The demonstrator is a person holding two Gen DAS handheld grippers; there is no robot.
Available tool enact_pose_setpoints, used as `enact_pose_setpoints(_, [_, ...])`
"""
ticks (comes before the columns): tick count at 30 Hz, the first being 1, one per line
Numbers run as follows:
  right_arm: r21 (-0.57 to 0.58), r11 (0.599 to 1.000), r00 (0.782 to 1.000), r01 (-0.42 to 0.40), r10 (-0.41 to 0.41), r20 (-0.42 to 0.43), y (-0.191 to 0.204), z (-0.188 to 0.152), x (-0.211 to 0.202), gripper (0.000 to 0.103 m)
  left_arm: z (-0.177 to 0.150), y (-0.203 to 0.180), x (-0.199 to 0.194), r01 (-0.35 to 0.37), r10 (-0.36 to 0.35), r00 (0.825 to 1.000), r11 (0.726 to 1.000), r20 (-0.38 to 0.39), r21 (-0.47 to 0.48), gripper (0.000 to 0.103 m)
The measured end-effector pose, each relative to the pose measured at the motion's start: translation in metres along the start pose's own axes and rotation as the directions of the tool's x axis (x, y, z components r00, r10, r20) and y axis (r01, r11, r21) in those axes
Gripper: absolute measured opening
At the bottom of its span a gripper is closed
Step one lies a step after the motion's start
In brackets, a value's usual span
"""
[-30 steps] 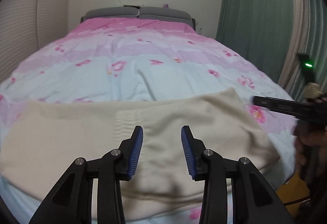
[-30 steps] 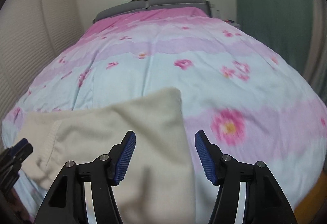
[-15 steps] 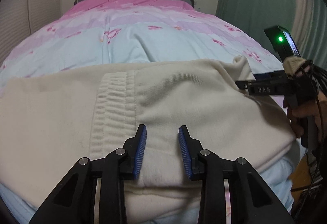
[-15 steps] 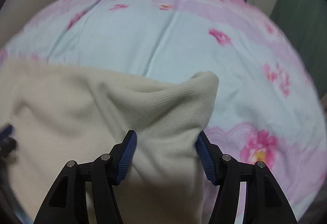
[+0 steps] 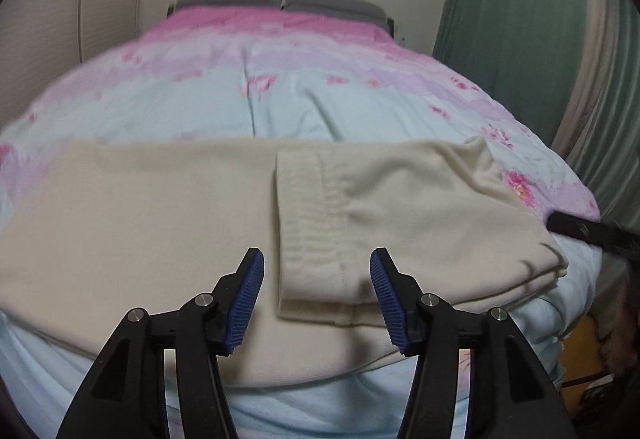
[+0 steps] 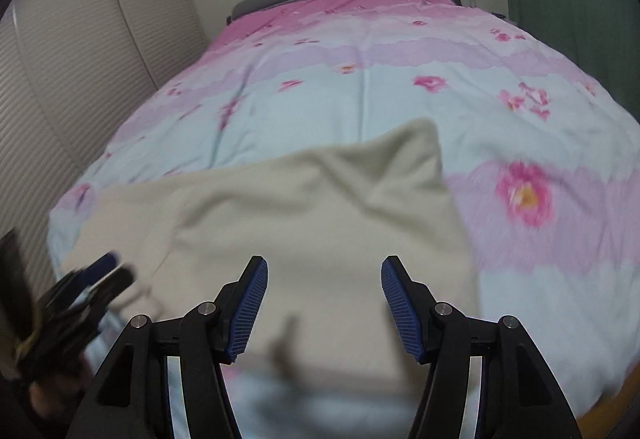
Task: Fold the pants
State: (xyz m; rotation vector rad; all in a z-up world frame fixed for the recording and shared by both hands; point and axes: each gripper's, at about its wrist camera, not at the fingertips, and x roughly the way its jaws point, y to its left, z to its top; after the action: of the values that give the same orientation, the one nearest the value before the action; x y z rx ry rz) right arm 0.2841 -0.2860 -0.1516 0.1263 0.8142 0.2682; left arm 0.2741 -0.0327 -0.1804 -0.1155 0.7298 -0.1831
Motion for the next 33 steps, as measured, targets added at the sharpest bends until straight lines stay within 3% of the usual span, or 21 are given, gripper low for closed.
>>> enact_pose_setpoints(3, [0.032, 0.999, 1.0, -0.011, 0.01, 0.012, 0.008, -0.02, -0.01, 0.061, -0.003, 0.008, 0.008, 0.006, -0.006, 1.0, 1.0, -0.009, -0.03, 0.054])
enact_pose_setpoints(7, [0.082, 0.996, 0.999, -0.03, 0.031, -0.013, 0.009, -0.033, -0.007, 0.061, -0.001, 0.009, 0.015, 0.059, -0.059, 0.998, 0.997, 0.0, -0.041, 0.033])
enact_pose_setpoints(10, [0.084, 0.996, 0.999, -0.028, 0.03, -0.022, 0.011, -0.039, -0.009, 0.061, 0.001, 0.01, 0.026, 0.057, -0.058, 0.998, 0.998, -0.029, -0.042, 0.032])
enact_pose_setpoints(14, [0.102, 0.994, 0.999, -0.029, 0.03, -0.015, 0.01, -0.038, -0.012, 0.061, 0.002, 0.02, 0.023, 0.068, -0.071, 0.997, 0.995, -0.033, -0.067, 0.014])
enact_pose_setpoints(16, [0.113, 0.993, 0.999, -0.029, 0.03, -0.011, 0.009, -0.038, -0.014, 0.061, 0.003, 0.021, 0.012, 0.09, -0.091, 0.996, 0.994, -0.016, -0.055, 0.011])
enact_pose_setpoints(25, [0.112, 0.993, 1.0, -0.025, 0.024, 0.012, 0.009, -0.037, -0.022, 0.06, 0.0, 0.018, -0.02, 0.084, -0.084, 0.996, 0.996, -0.006, 0.014, 0.009])
enact_pose_setpoints(29, [0.098, 0.995, 0.999, -0.029, 0.027, 0.022, 0.008, -0.036, -0.025, 0.06, -0.01, 0.021, 0.013, 0.012, -0.01, 0.998, 0.999, -0.059, 0.048, 0.01])
enact_pose_setpoints(33, [0.094, 0.995, 1.0, -0.019, 0.021, -0.021, 0.006, -0.041, -0.013, 0.06, -0.011, 0.025, 0.019, 0.019, -0.018, 0.997, 1.0, -0.072, 0.016, 0.011])
